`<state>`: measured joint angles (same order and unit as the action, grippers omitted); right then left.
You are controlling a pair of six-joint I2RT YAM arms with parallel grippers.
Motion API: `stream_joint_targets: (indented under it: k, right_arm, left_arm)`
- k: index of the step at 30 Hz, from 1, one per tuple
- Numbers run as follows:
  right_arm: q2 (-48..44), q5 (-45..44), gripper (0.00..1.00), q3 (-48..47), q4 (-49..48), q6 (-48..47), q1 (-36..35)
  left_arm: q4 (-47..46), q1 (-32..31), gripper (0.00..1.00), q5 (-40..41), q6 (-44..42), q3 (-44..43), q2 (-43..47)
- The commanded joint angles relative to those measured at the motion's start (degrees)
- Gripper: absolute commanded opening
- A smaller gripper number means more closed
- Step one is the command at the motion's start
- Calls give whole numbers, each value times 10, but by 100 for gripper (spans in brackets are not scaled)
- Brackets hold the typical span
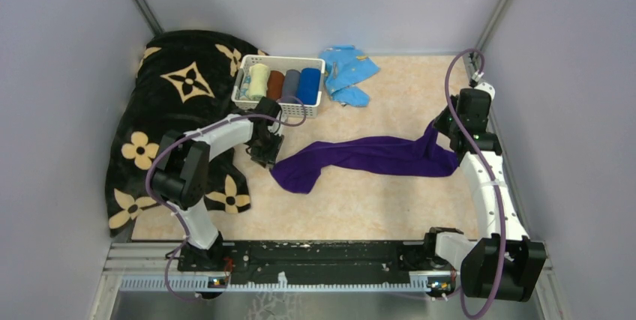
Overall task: Roll the towels
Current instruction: Flatten out the towel at the center of the board.
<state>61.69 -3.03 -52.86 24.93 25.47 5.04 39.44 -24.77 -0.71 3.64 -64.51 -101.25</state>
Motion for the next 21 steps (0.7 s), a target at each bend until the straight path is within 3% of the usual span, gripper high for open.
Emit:
stream_joint_targets:
  k: [1, 13, 18, 20, 21]
  right_arm:
    - [-4, 0, 0, 2, -28, -9, 4]
    - [-8, -3, 0, 3, -29, -7, 4]
    - [-8, -2, 0, 2, -31, -6, 4]
    - [-8, -3, 0, -1, -28, -6, 4]
    - [-8, -4, 0, -4, -26, -7, 4]
  left_arm:
    - [2, -16, 38, 12, 7, 10, -29]
    - [13, -64, 34, 32, 40, 22, -115]
    - [-2, -70, 13, 9, 72, 27, -139]
    - [0, -69, 1, 23, 77, 24, -132]
    - [6, -68, 0, 43, 79, 20, -121]
